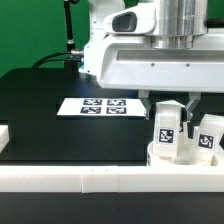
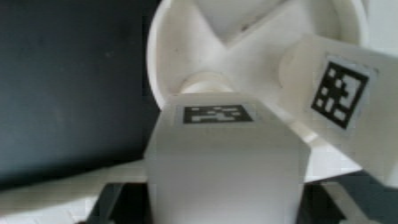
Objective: Assemble stool
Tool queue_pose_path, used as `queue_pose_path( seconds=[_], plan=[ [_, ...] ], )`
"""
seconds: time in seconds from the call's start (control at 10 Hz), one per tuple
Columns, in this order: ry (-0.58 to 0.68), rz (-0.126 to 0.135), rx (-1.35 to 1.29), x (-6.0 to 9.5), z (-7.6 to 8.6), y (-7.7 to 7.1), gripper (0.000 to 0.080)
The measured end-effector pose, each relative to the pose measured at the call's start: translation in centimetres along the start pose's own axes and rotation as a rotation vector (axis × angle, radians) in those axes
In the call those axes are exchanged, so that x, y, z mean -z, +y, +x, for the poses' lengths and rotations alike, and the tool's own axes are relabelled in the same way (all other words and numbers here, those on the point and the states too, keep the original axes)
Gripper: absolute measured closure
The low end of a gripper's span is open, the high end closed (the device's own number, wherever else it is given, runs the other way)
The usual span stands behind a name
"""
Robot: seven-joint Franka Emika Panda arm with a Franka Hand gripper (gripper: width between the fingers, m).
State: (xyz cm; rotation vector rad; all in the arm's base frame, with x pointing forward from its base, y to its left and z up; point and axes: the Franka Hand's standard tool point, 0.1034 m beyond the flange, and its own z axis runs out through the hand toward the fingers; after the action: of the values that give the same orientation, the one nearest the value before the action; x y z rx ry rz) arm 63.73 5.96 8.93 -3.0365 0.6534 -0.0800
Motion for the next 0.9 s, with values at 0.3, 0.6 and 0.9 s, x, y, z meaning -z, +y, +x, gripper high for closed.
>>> queue_pose_path(
  seconds=[0.3,0.6,0.9],
  plan=[
    [-0.022,-0.004,-0.308,0.0,0.0,0.1,0.046],
    [-0.032,0.007,-0.607,0.0,-0.2,-0.2,0.046],
    [0.012,0.106,-1.062,-0.3,-0.8,-1.9,0.046]
  ],
)
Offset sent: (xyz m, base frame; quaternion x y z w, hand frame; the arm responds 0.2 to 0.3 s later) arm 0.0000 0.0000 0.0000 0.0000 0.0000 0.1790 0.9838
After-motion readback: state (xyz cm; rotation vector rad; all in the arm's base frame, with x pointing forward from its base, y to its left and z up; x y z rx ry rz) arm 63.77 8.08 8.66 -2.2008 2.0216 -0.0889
